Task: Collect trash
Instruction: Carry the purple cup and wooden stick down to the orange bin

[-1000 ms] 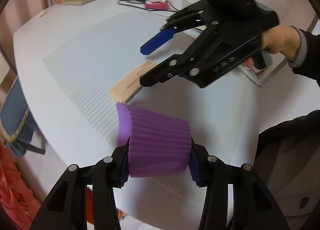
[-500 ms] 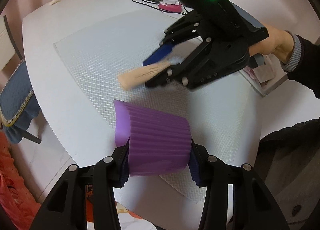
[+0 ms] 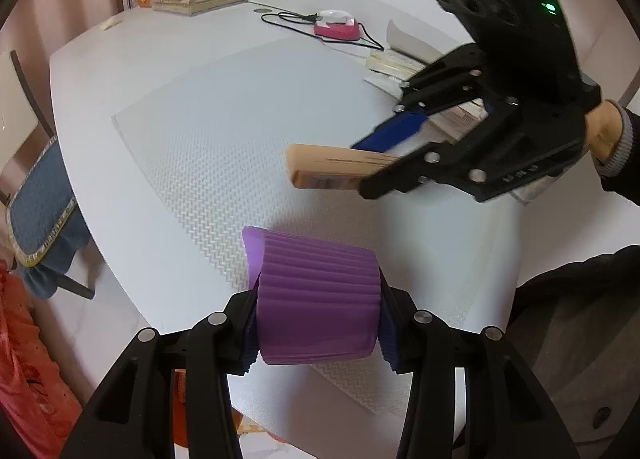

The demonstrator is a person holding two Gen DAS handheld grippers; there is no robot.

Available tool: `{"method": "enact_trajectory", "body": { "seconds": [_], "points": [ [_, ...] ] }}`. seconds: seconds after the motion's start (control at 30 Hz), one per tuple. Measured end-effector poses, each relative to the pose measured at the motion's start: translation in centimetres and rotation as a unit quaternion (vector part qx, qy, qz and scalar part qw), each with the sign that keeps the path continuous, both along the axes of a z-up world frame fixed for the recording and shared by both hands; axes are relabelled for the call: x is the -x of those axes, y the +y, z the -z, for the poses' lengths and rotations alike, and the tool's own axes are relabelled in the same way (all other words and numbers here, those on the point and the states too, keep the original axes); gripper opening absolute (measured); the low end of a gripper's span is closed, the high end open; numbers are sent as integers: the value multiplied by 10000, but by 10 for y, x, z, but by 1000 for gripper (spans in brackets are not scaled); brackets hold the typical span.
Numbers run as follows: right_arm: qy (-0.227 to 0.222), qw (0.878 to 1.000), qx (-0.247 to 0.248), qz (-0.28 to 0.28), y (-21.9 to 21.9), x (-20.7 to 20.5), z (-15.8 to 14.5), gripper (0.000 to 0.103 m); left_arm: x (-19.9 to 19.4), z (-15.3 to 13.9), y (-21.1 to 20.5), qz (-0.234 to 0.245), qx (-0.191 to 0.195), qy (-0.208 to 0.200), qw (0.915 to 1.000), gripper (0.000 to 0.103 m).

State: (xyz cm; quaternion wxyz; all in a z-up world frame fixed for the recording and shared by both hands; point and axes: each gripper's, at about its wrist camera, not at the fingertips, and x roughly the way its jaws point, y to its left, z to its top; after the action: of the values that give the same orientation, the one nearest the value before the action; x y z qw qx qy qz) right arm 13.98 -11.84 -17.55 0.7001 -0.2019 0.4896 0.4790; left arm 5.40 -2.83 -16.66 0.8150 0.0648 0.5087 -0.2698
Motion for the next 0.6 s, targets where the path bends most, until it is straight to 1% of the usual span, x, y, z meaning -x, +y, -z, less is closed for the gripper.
{"method": "enact_trajectory", "body": {
  "seconds": [0.13, 0.33, 0.43, 0.53, 0.6],
  "points": [
    [-64, 10000, -21, 2, -10, 12, -10, 30, 3, -6, -1, 11, -23, -57, 10000, 48],
    [-74, 9997, -206, 92, -29, 23, -27, 30, 6, -18, -4, 25, -23, -143, 9999, 48],
    [-168, 9997, -198, 18, -29, 29, -34, 30, 11, -27, -1, 25, -54, -236, 9997, 48],
    [-162, 9995, -277, -36, -29, 33, -43, 30, 18, -35, 7, -62, -98, -319, 9994, 48],
    [-199, 9992, -321, -108, -20, 34, -47, 30, 23, -40, 10, -121, -141, -366, 9992, 48]
  ]
}}
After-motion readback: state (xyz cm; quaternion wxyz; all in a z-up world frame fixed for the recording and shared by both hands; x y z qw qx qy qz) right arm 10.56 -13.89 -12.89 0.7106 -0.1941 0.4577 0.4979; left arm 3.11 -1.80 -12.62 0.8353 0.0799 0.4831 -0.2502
